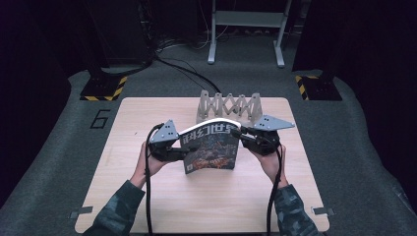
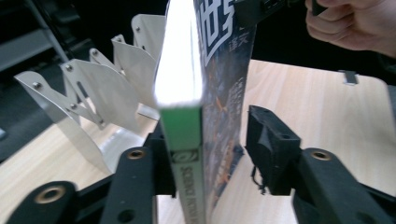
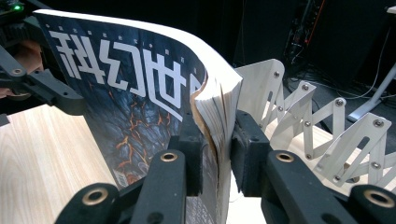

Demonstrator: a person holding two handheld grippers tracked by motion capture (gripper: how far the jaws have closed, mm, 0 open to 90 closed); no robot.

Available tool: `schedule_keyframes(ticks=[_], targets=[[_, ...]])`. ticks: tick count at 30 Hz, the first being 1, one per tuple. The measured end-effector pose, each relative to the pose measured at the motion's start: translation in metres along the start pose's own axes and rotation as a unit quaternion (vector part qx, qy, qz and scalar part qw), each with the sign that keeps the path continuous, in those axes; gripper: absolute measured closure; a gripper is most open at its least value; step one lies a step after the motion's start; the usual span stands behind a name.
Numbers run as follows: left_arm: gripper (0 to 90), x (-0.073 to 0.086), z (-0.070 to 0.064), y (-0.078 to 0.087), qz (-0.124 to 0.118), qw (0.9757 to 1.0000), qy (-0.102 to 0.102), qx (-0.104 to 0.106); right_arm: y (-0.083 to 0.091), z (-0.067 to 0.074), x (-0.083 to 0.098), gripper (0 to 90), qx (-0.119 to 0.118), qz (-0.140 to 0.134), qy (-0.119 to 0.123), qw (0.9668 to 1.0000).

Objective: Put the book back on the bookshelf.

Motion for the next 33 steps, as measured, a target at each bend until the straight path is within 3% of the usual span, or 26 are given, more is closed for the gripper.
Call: schedule_keyframes(ticks=[6, 12, 24, 26, 28, 33], targets=[[48.4, -0.011, 0.001, 0.006, -0.007, 0.9998, 0.010, 0.012, 0.000, 0.001, 0.001, 74.9, -0.002, 0.001, -0.005, 1.0000], [48.4, -0.026, 0.003, 0.013, -0.001, 1.0000, -0.002, 0.006, 0.000, 0.001, 0.001, 75.0, -0.003, 0.001, -0.007, 1.0000], [53.3, -0.052, 0.009, 0.007, 0.049, 0.9982, -0.031, -0.017, 0.001, 0.001, 0.000, 75.0, -0.004, 0.001, -0.001, 1.0000], [55.8, -0.055, 0.010, 0.003, 0.069, 0.9963, -0.043, -0.028, 0.001, 0.001, 0.000, 74.7, -0.005, 0.002, -0.001, 1.0000], [59.6, -0.056, 0.011, 0.002, 0.073, 0.9959, -0.042, -0.035, 0.001, 0.001, 0.000, 74.4, -0.004, 0.001, -0.001, 1.0000], [71.5, -0.055, 0.013, -0.001, 0.092, 0.9924, -0.067, -0.048, 0.002, 0.001, 0.001, 72.3, -0.004, 0.003, -0.002, 1.0000]])
Point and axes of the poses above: each handheld gripper's, and its own axes: y roughly backward along the jaws, x roughly out of its underside, z roughly to its left, the point moved 10 cm from there along -y, roughly forward along the jaws, and after that the axes turned 10 degrees about z, right-handed, at the moved point
